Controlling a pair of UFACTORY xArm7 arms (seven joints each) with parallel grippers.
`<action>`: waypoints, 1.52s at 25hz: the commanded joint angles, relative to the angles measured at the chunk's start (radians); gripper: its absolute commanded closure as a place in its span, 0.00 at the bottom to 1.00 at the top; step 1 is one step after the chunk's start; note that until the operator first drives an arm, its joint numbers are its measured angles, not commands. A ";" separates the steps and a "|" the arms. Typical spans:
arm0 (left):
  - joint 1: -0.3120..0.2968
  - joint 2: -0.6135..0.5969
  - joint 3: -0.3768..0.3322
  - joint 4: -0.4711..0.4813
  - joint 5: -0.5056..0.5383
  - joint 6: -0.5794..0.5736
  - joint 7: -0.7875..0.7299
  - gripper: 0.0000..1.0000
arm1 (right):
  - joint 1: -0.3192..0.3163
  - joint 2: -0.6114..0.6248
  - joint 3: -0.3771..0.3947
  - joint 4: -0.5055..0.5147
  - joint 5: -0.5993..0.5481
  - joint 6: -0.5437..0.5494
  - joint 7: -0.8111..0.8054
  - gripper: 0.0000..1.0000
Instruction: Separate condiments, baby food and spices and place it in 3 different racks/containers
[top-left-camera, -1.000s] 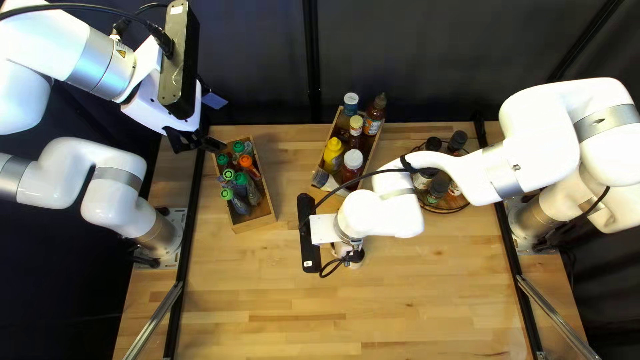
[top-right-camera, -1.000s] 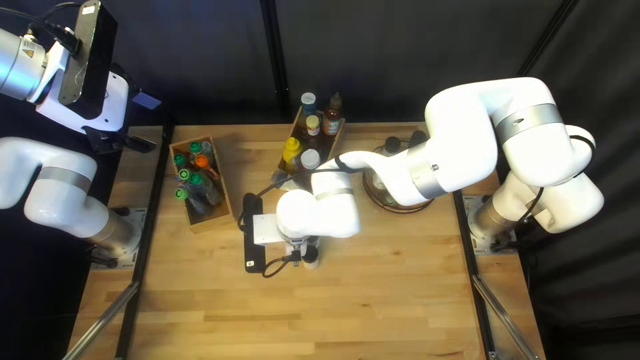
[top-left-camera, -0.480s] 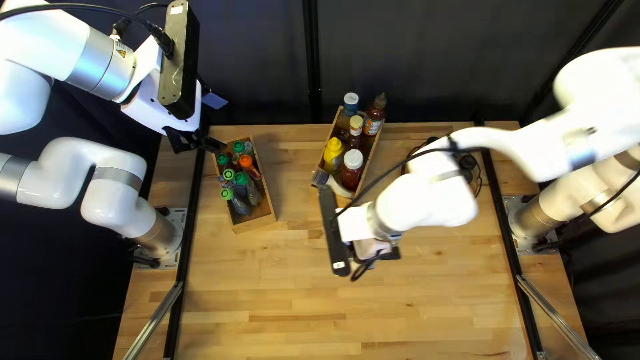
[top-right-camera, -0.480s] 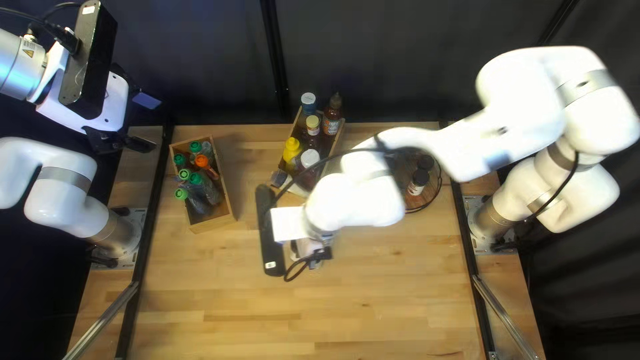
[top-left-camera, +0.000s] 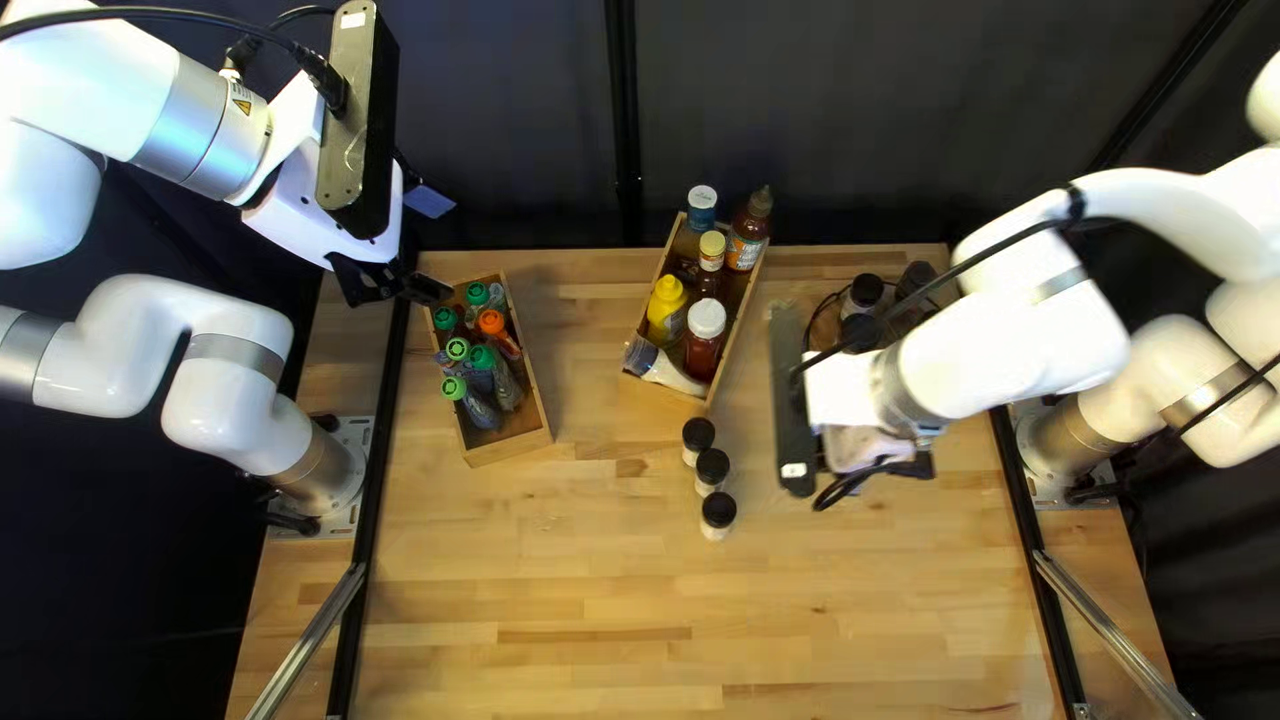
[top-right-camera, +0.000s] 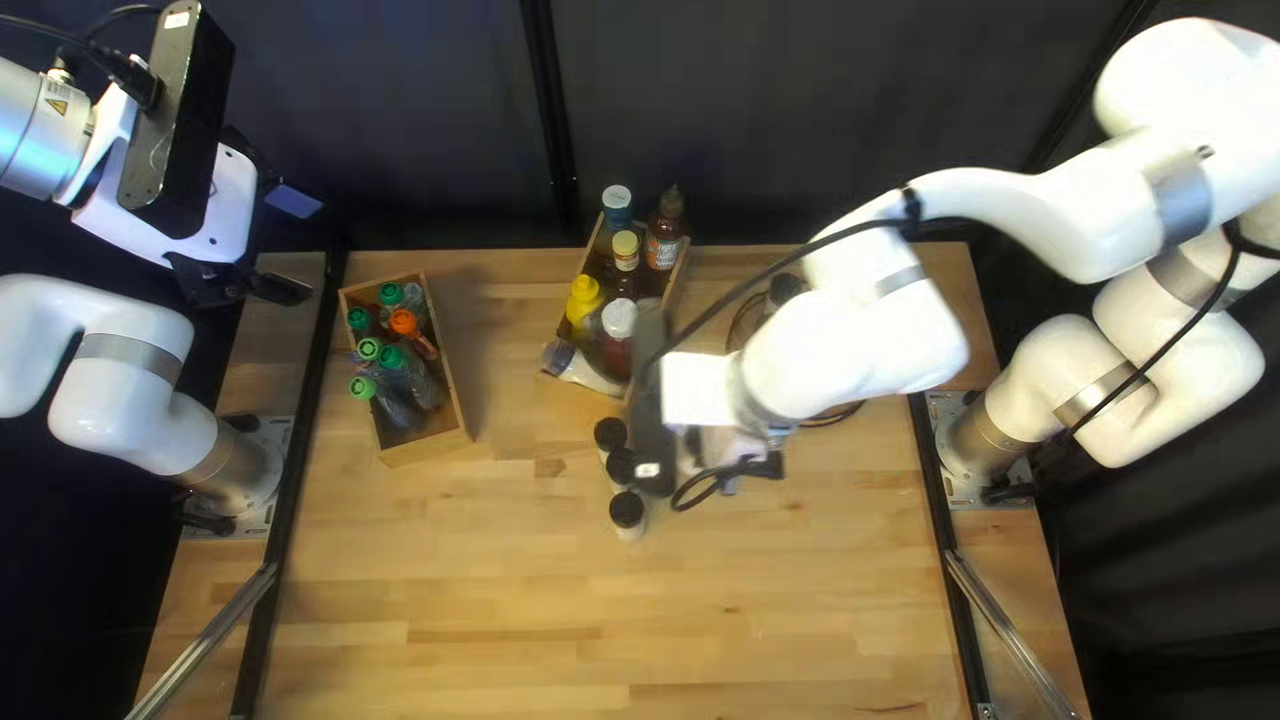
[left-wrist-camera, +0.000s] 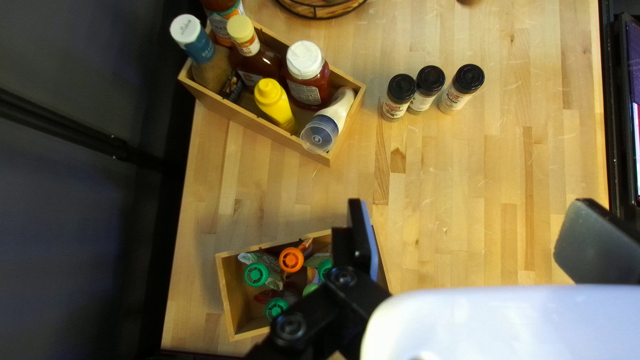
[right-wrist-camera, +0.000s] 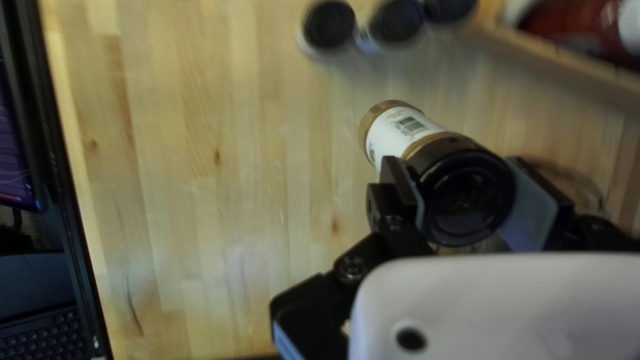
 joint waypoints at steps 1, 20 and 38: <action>0.000 0.000 0.000 0.000 0.000 0.000 0.000 0.00 | -0.049 -0.129 0.017 -0.145 -0.015 0.066 0.106 1.00; 0.000 0.000 0.000 0.000 0.000 0.000 0.000 0.00 | -0.222 -0.455 0.016 -0.453 -0.057 0.219 0.298 1.00; 0.000 0.000 0.000 0.000 0.000 0.000 0.000 0.00 | -0.294 -0.502 0.013 -0.531 -0.135 0.193 0.354 1.00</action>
